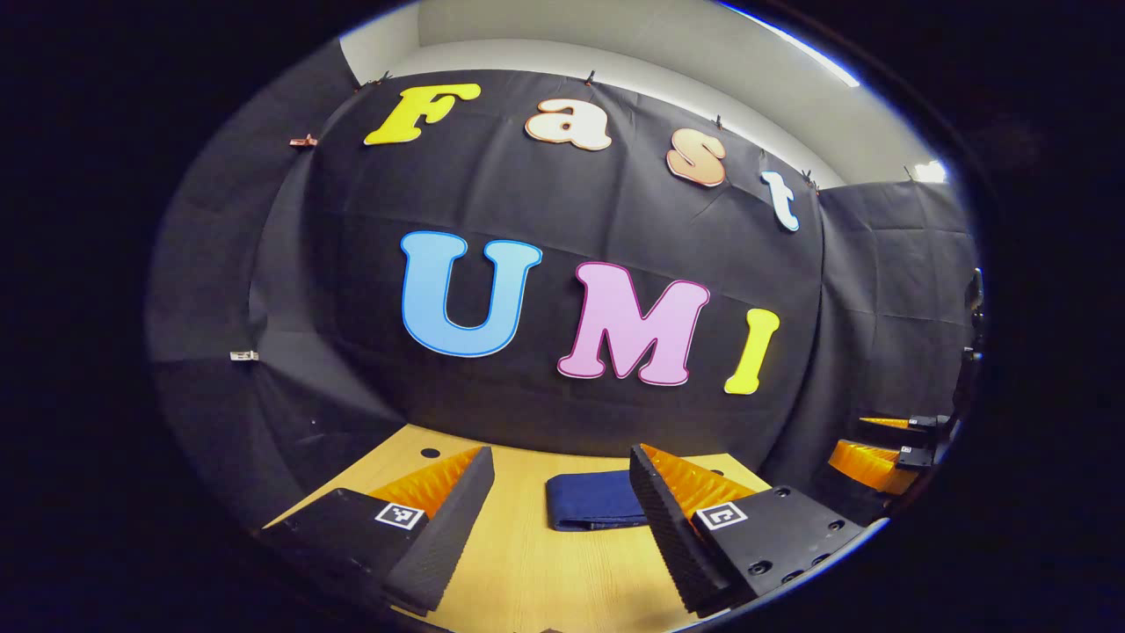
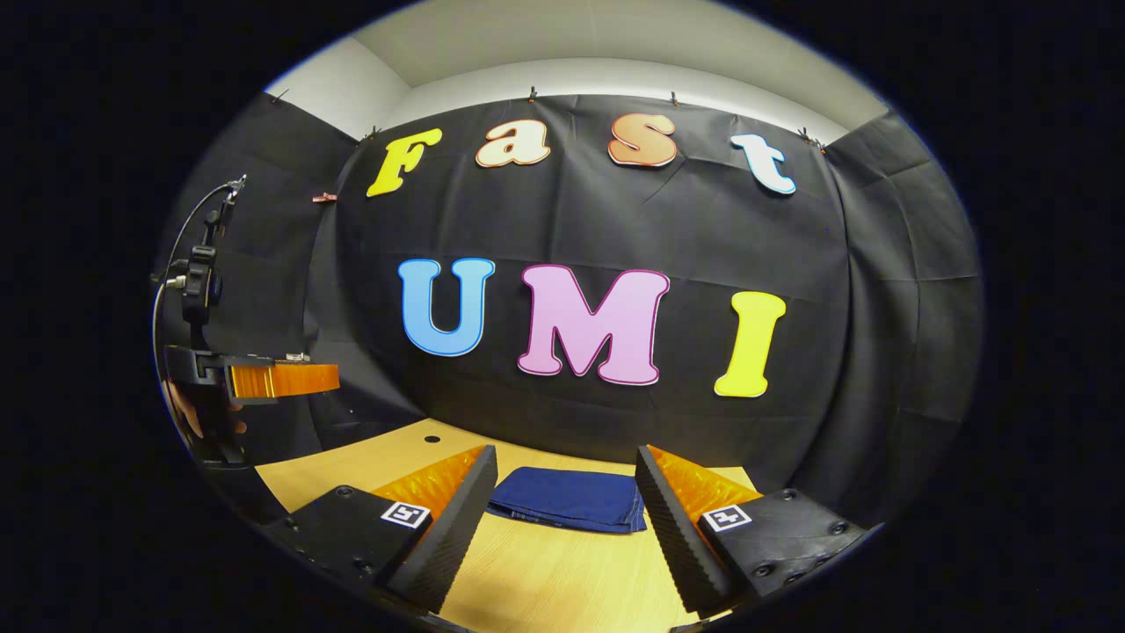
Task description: Grasp the waist and the cuffs of the jeans and fold them to make the two legs overlap; first hold the waist and fold one-third of the jeans toward the cuffs, then hold the cuffs and fold the remaining one-third in the same direction to finish folding.
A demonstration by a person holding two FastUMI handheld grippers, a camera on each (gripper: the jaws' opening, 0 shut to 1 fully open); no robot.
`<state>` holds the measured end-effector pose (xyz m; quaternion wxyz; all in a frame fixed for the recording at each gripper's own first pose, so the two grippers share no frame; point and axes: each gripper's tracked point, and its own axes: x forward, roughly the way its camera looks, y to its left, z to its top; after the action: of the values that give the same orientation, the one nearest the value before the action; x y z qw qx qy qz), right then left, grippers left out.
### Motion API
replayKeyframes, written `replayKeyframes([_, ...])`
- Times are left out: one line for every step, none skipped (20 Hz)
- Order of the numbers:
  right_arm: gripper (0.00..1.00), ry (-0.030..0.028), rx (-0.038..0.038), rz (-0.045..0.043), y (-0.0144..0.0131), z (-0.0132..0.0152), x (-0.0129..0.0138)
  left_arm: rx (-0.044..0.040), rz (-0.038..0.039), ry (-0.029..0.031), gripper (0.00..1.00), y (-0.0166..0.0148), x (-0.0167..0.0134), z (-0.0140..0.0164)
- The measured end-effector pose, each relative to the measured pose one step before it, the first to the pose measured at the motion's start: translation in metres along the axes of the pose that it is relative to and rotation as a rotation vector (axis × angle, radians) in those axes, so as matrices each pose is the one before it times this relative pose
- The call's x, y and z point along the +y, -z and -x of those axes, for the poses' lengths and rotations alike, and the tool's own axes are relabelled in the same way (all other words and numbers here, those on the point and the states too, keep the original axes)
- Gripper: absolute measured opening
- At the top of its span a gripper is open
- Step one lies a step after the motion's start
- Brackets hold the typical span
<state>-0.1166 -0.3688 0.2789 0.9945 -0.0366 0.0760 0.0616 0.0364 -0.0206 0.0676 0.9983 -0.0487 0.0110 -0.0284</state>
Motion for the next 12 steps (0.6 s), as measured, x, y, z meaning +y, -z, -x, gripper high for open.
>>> replayKeyframes([0.96, -0.00063, -0.00485, -0.01141, -0.00107, 0.00008, -0.00112, -0.00977, 0.00268, -0.00348, 0.96, -0.00352, -0.00460, -0.00101])
replayKeyframes([0.93, 0.00248, 0.00076, -0.00414, -0.00057, -0.00071, -0.00207, -0.00608, 0.00562, 0.00386, 0.96, -0.00245, -0.00242, -0.00014])
replayKeyframes([0.96, -0.00183, 0.00529, -0.00342, 0.00165, 0.00109, -0.00078, -0.00084, 0.00380, 0.00734, 0.96, -0.00098, -0.00414, 0.00032])
replayKeyframes([0.96, -0.00280, 0.00205, -0.00346, 0.00046, 0.00093, -0.00113, 0.00359, -0.00198, 0.00352, 0.96, 0.00273, -0.00252, -0.00118])
replayKeyframes([0.96, -0.00343, 0.00090, -0.00132, -0.00004, 0.00182, -0.00069, 0.00167, -0.00476, -0.00173, 0.96, 0.00032, -0.00147, 0.00014])
replayKeyframes([0.96, 0.00032, 0.00265, 0.00313, 0.00058, 0.00088, -0.00201, -0.00150, -0.00575, -0.00135, 0.96, -0.00077, -0.00116, 0.00068])
replayKeyframes([0.96, 0.00353, 0.00353, 0.00407, 0.00153, 0.00168, -0.00434, 0.00060, -0.00442, 0.00219, 0.96, -0.00052, -0.00202, 0.00056])
replayKeyframes([0.96, 0.00464, 0.00137, -0.00113, 0.00008, 0.00084, -0.00336, 0.00034, -0.00625, -0.00011, 0.96, 0.00052, -0.00210, 0.00041])
replayKeyframes([0.96, 0.00518, 0.00043, -0.00642, 0.00064, 0.00154, -0.00265, -0.00017, -0.00505, -0.00067, 0.96, 0.00036, -0.00031, -0.00111])
replayKeyframes([0.93, 0.00478, 0.00070, -0.00884, 0.00073, 0.00028, -0.00341, -0.00135, -0.00329, 0.00447, 0.96, -0.00086, -0.00262, -0.00050])
replayKeyframes([0.93, 0.00716, 0.00407, -0.00518, 0.00113, -0.00002, -0.00197, -0.00056, -0.00116, 0.00473, 0.96, 0.00004, -0.00202, 0.00051])
replayKeyframes([0.96, 0.00965, 0.00036, -0.00266, 0.00035, 0.00017, -0.00331, 0.00148, -0.00014, 0.00384, 0.96, -0.00016, -0.00080, -0.00016])
